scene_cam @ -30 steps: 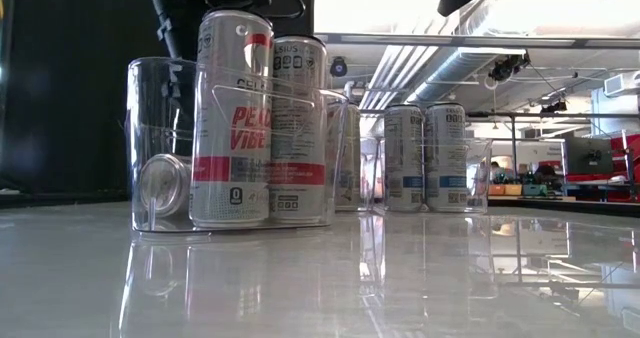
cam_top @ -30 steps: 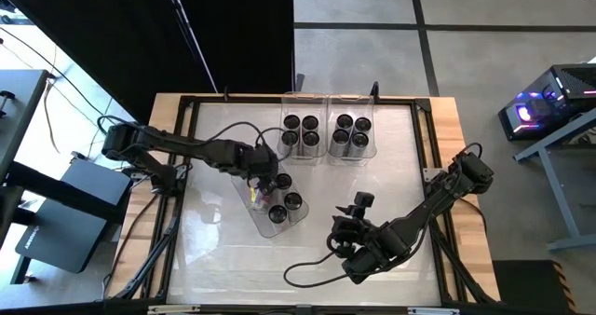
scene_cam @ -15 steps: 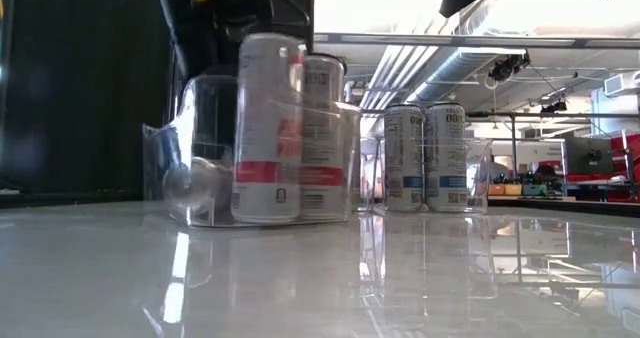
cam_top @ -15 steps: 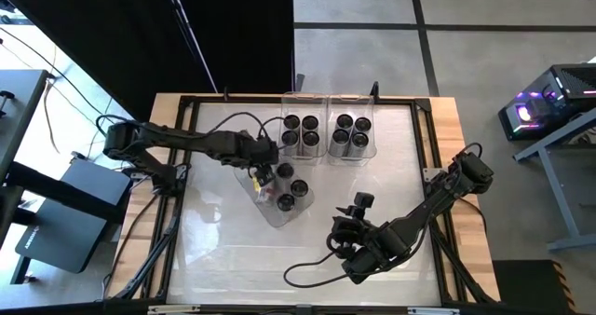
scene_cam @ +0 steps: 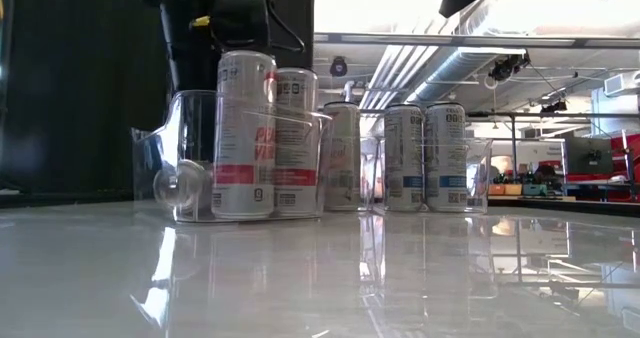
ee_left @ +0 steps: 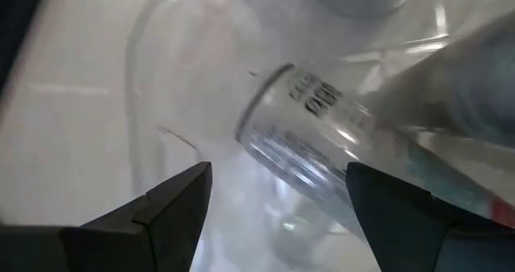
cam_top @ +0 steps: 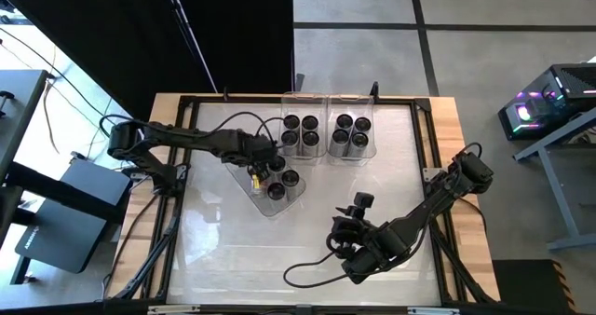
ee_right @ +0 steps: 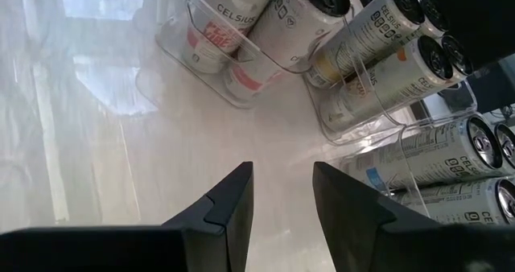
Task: Sort soda cans
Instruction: Adjust the white pink soda cans
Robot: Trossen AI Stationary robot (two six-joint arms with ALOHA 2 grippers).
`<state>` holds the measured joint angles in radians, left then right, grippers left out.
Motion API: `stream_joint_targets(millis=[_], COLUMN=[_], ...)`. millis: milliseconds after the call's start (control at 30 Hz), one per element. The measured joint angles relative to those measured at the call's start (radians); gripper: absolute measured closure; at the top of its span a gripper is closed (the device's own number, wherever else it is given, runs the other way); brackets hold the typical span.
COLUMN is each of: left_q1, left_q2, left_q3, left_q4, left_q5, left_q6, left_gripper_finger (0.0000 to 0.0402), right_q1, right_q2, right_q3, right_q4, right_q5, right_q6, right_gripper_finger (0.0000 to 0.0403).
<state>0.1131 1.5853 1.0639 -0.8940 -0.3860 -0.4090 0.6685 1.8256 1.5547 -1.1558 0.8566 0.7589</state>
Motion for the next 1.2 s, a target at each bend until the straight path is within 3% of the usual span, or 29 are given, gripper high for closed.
stream_joint_targets(millis=[233, 533, 900, 1200], left_q1=[-0.002, -0.006, 0.017, 0.029], left_q2=[-0.003, 0.005, 0.0, -0.002], left_q3=[-0.006, -0.08, -0.177, -0.202], left_q4=[0.007, 0.149, 0.254, 0.297], left_q5=[0.167, 0.176, 0.167, 0.176], left_q6=[-0.306, -0.499, -0.571, -0.508], left_gripper_finger=[0.0117, 0.0117, 0.0117, 0.0117], right_q1=[0.0, 0.0, 0.0, 0.0], right_q2=[0.0, 0.0, 0.0, 0.0], right_q3=[0.0, 0.0, 0.0, 0.0], right_q4=[0.003, 0.004, 0.004, 0.004], right_q5=[0.0, 0.0, 0.0, 0.0], right_q6=[0.0, 0.0, -0.007, -0.008], right_gripper_finger=[0.0277, 0.0277, 0.0277, 0.0277])
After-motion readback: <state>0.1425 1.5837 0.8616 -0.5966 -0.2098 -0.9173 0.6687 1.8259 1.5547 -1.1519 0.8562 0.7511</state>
